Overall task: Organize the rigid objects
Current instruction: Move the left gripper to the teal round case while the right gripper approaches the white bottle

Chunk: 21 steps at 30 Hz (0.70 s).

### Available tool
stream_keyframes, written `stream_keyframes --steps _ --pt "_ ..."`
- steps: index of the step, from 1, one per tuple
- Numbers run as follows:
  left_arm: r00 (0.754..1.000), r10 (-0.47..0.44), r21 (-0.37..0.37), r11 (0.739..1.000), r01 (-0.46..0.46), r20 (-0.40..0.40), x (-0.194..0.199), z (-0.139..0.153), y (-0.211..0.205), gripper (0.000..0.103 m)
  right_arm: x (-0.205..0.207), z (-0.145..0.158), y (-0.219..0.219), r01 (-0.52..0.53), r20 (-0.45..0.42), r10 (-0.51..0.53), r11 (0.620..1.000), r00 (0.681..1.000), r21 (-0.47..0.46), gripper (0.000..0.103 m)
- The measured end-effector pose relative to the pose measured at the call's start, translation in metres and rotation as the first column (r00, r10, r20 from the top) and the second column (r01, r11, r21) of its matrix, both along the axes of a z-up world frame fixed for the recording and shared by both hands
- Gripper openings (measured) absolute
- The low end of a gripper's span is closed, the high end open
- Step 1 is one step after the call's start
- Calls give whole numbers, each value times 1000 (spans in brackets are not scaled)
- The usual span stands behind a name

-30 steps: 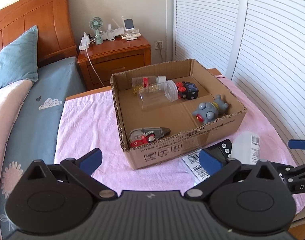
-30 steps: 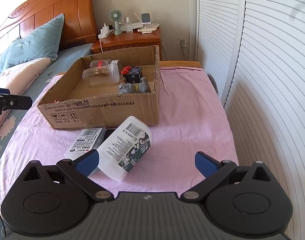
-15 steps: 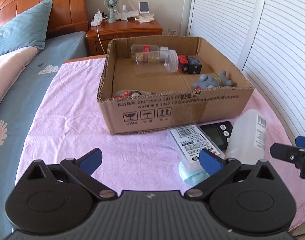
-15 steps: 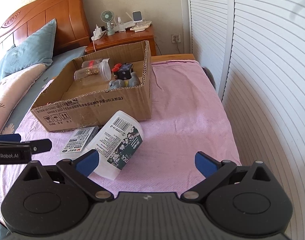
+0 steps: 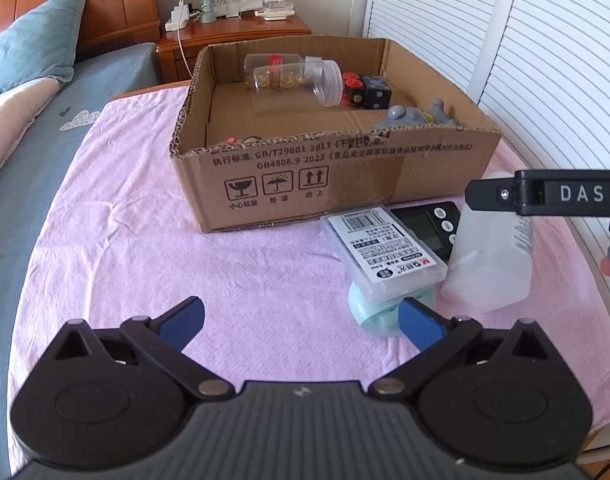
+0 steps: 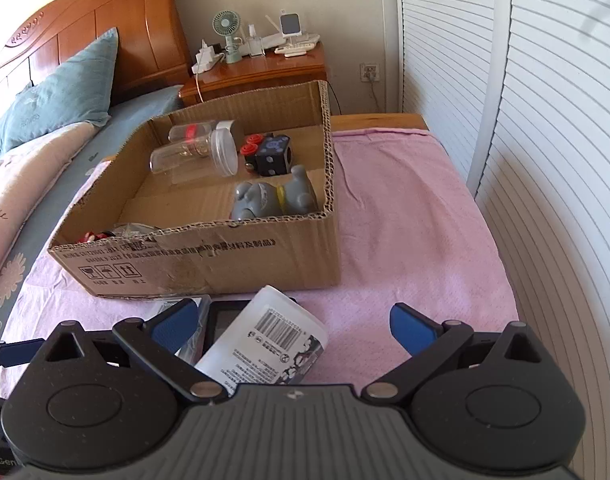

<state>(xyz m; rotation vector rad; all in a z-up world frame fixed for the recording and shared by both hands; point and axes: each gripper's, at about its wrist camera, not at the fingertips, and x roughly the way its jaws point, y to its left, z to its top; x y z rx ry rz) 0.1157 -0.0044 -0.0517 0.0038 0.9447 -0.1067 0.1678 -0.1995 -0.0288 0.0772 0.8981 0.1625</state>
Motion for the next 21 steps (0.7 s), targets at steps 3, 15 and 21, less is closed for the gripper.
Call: stream_keyframes --steps 3,15,21 --pt "1000 -24 -4 1000 24 -7 -1 -3 -4 102 -6 -4 -8 15 -11 -15 1000 1000 5 103" --pt "987 -162 -68 984 162 13 0 -17 -19 102 -44 -13 -46 64 -28 -65 998 997 -20 103" --pt "960 -279 -61 958 281 35 8 -34 -26 102 -52 -10 -50 62 -9 -62 998 998 1 103"
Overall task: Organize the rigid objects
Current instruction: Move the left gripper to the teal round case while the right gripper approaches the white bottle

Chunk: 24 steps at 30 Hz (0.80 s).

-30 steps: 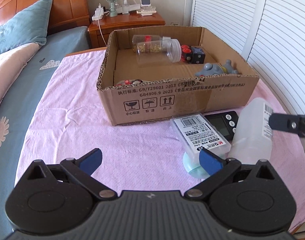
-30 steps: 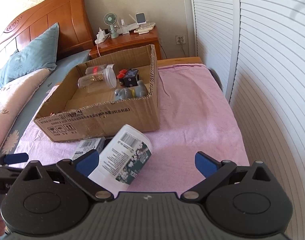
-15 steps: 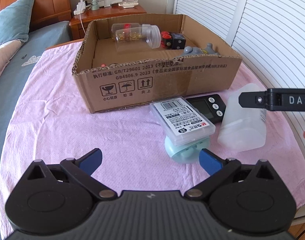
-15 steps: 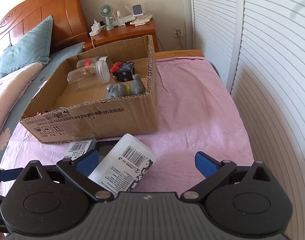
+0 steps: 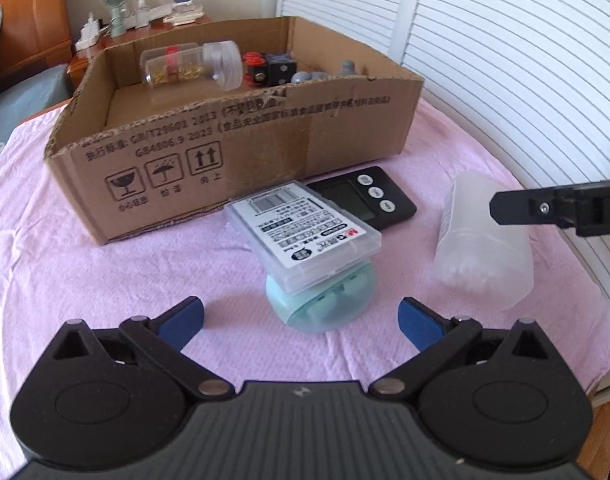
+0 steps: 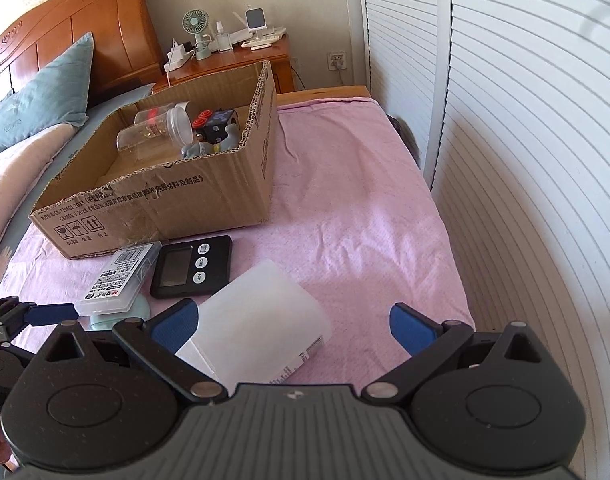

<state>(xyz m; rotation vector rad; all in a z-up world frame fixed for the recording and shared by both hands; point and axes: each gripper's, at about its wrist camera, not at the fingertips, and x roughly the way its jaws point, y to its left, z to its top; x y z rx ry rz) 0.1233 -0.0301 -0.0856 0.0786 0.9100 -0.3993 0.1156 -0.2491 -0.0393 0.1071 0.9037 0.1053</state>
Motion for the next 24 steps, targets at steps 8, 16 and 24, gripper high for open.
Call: stream_keyframes --steps 8,16,24 --pt "973 -228 38 973 227 22 -2 -2 -18 102 0 1 -6 17 10 -17 1000 1000 -2 103" --pt "941 -337 64 940 335 22 -11 -2 -21 102 -2 0 -5 -23 5 23 999 1000 -22 103" --pt "951 -296 52 955 293 88 -5 -3 -21 89 -5 -1 -3 -42 4 42 999 999 -32 103"
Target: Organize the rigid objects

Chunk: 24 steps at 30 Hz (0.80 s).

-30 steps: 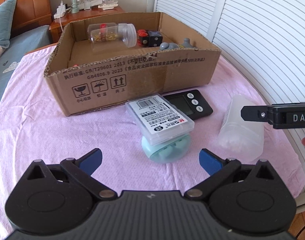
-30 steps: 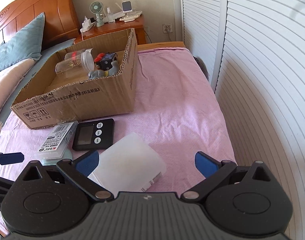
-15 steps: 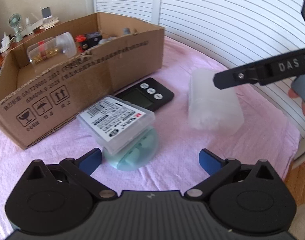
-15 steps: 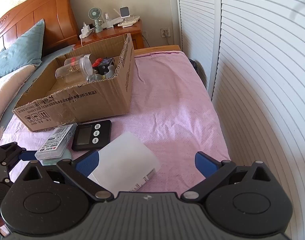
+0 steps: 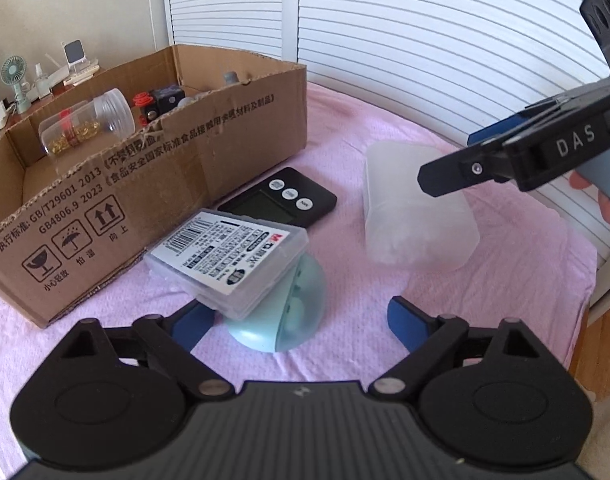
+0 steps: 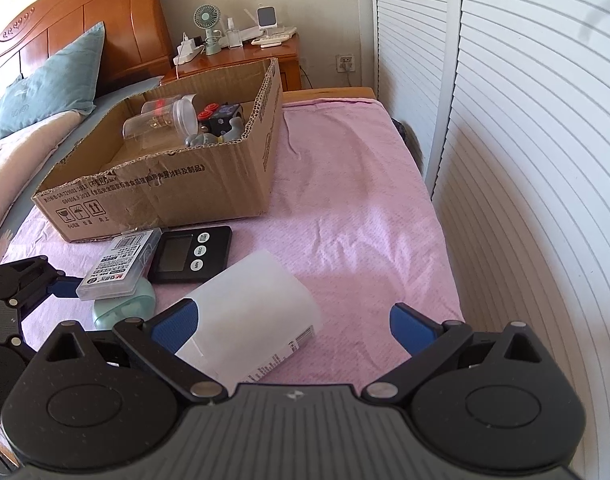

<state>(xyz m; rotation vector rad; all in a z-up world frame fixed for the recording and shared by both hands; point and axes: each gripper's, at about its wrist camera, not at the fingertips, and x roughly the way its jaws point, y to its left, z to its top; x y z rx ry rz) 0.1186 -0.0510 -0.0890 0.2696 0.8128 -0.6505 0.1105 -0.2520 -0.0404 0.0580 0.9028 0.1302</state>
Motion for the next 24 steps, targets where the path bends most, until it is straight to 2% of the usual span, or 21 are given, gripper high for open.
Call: stream_keyframes --steps 6,12,15,20,24 --pt "998 56 -31 998 -55 28 1 3 12 54 -4 1 4 -13 5 13 1000 1000 -3 103" --pt "998 64 -22 998 -64 21 -5 4 20 53 -8 2 11 -55 10 55 998 998 -17 103" --pt "997 83 -19 996 -82 7 -14 5 31 53 -10 3 18 -115 13 115 993 993 -36 103" --pt "990 140 -7 990 -140 -5 -33 6 57 53 -6 1 29 -242 26 244 968 969 -61 103" --pt "984 177 -7 984 -177 -11 -42 6 74 53 8 -2 37 -298 18 301 950 953 -95 103"
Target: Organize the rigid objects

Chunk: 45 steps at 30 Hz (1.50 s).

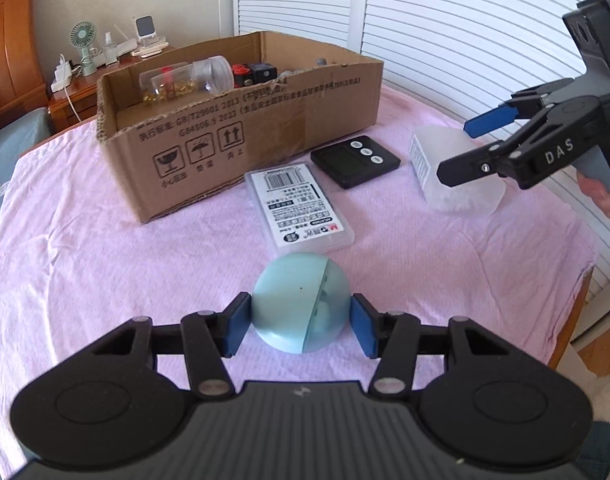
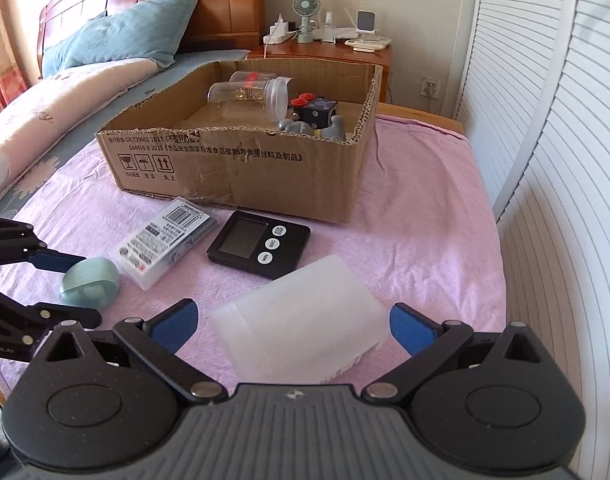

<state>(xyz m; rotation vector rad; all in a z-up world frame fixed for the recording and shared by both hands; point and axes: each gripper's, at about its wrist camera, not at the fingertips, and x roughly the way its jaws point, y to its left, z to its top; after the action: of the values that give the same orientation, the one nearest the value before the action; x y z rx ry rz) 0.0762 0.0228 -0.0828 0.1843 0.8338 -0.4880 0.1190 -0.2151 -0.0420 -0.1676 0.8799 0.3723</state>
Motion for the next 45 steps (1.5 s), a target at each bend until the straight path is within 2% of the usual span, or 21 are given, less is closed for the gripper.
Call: stream_keyframes --steps 8,12,15,17,19,20,24,27,31,39,43,45 --pt "1000 4 -2 1000 -4 6 -2 1 4 53 12 0 16 -143 -3 144 979 990 -147 103" --pt "1000 4 -12 1000 -4 2 -1 1 5 53 33 -6 18 -187 -54 181 969 982 -160 103" --pt "1000 9 -17 1000 -9 3 -2 1 6 53 44 -13 21 -217 -129 200 967 971 -135 103" --pt "1000 7 -15 1000 -7 2 -2 0 5 56 42 -15 22 -229 -163 207 964 965 -133 103" --pt "1000 8 -15 1000 -9 -5 -2 -1 5 73 33 -15 23 -232 -174 206 961 963 -151 103" --pt "1000 11 -11 1000 -11 -5 -2 -1 4 76 29 -15 22 -229 -189 200 962 961 -150 103" --pt "1000 -5 10 1000 5 9 -3 -4 1 82 3 -14 25 -230 -216 196 962 956 -147 103" --pt "1000 -13 12 1000 13 6 -3 -4 1 86 -14 -16 33 -254 -196 216 948 957 -192 103" --pt "1000 -14 14 1000 14 3 -3 -4 0 89 -16 -12 28 -273 -207 238 948 949 -163 103" --pt "1000 -8 19 1000 8 -5 -2 -4 -2 91 15 -10 21 -243 -241 223 969 944 -54 103" --pt "1000 -7 21 1000 8 -9 -2 -3 -2 91 33 -7 16 -148 -255 141 989 957 -6 103" --pt "1000 -11 22 1000 11 -12 -2 -3 -2 91 36 -5 12 -137 -254 133 991 958 5 103"
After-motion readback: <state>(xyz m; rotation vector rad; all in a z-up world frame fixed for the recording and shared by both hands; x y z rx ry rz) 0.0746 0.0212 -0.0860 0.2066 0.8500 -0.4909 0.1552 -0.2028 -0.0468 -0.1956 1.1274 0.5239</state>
